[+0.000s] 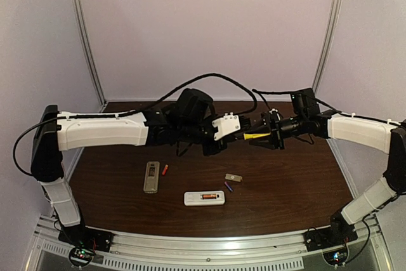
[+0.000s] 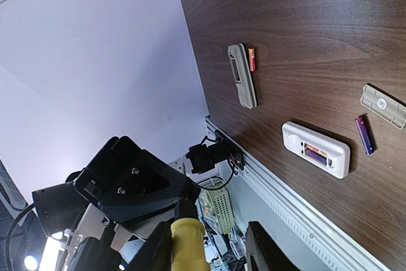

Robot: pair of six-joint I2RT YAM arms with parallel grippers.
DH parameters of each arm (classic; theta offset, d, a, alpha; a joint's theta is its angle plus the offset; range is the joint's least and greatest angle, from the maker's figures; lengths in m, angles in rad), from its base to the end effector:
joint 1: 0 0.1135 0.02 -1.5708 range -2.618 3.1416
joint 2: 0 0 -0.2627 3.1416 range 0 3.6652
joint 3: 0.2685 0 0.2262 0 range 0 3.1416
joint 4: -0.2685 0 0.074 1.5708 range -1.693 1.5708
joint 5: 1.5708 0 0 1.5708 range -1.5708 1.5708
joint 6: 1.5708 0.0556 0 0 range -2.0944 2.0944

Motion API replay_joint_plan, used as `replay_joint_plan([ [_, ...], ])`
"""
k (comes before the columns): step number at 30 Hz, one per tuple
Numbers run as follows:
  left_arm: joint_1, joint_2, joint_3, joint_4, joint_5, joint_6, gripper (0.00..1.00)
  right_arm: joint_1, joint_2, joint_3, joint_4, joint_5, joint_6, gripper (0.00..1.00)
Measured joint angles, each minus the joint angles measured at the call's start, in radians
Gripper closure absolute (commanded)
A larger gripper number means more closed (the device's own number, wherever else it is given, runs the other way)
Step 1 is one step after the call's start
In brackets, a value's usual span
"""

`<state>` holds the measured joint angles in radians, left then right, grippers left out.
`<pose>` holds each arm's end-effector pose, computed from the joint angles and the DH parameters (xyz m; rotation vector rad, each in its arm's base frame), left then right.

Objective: Unload the batteries from the remote control
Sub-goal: Pass from the left arm to the right

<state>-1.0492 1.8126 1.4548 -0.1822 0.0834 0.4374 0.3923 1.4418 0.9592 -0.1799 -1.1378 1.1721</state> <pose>0.2049 -0.3658 0.2819 1.4862 1.5421 -0.4505 0.2431 0.1552 0.2661 -0.2070 -2.3646 -1.8073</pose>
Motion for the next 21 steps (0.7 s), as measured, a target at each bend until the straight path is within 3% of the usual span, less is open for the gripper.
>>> replay_joint_plan([
  [7, 0.000, 0.018, 0.011, -0.002, 0.006, 0.003, 1.00, 0.000, 0.000, 0.001, 0.004, -0.003, -0.007, 0.79],
  [14, 0.000, 0.031, 0.019, -0.002, 0.007, 0.002, 1.00, -0.001, 0.000, 0.003, 0.019, -0.013, -0.011, 1.00],
  [16, 0.000, 0.033, 0.027, -0.010, 0.006, 0.002, 0.88, -0.002, 0.000, 0.003, 0.020, -0.014, -0.012, 1.00],
  [19, 0.000, 0.036, 0.035, -0.019, 0.005, 0.007, 0.59, -0.003, 0.000, 0.003, 0.014, -0.013, -0.014, 1.00],
  [21, 0.000, 0.036, 0.045, -0.021, 0.005, 0.014, 0.45, -0.003, 0.000, 0.003, 0.008, -0.013, -0.015, 1.00],
])
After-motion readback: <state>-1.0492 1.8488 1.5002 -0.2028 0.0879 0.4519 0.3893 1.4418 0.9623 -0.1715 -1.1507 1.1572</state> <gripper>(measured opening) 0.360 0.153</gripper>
